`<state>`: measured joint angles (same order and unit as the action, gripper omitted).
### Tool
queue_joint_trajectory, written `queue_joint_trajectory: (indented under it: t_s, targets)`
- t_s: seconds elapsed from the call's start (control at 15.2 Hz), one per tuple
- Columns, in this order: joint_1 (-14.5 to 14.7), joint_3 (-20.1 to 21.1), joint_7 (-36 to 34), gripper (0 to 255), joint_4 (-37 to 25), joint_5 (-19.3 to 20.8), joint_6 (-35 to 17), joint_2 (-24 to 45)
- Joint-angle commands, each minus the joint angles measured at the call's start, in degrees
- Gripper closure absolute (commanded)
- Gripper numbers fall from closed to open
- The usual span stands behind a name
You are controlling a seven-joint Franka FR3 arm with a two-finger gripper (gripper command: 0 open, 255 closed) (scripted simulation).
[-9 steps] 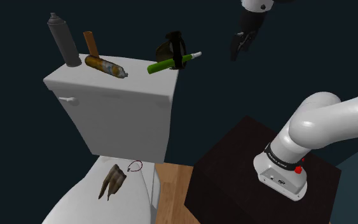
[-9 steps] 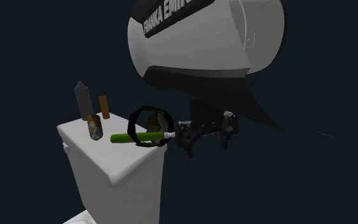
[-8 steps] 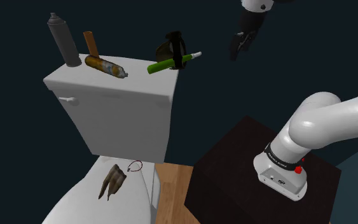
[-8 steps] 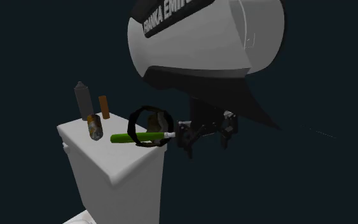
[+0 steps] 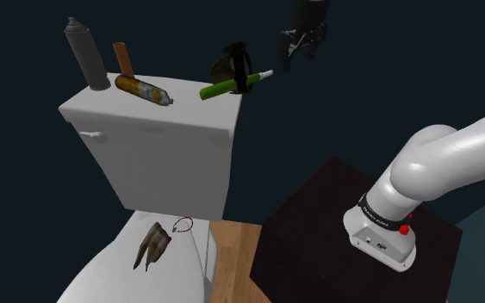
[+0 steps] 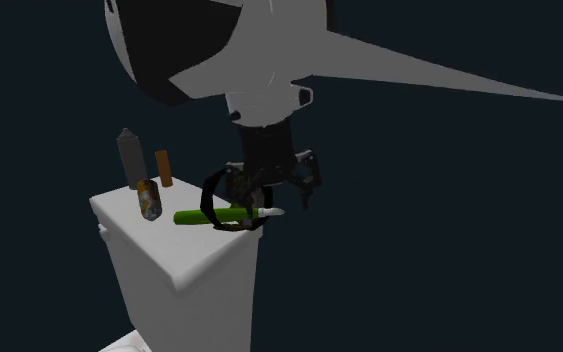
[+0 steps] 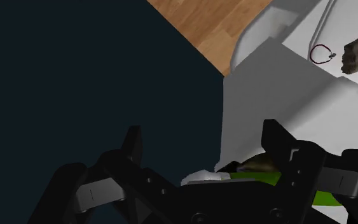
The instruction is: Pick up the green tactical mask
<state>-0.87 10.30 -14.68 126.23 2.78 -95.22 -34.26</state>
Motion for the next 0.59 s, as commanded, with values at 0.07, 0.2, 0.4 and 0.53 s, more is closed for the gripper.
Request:
queue_joint_trajectory:
  t_s: [0.07,0.2,0.4,0.53]
  targets:
    - [-0.9,4.0,-7.4,0,-6.2,-0.2,0.7,5.9]
    - [-1.6,6.5,-12.2,0,-11.1,0.4,1.7,10.1]
    - [-2.5,10.1,-19.4,0,-19.2,2.0,3.8,17.0]
    - [-2.8,12.3,-24.3,0,-25.3,3.7,5.7,22.1]
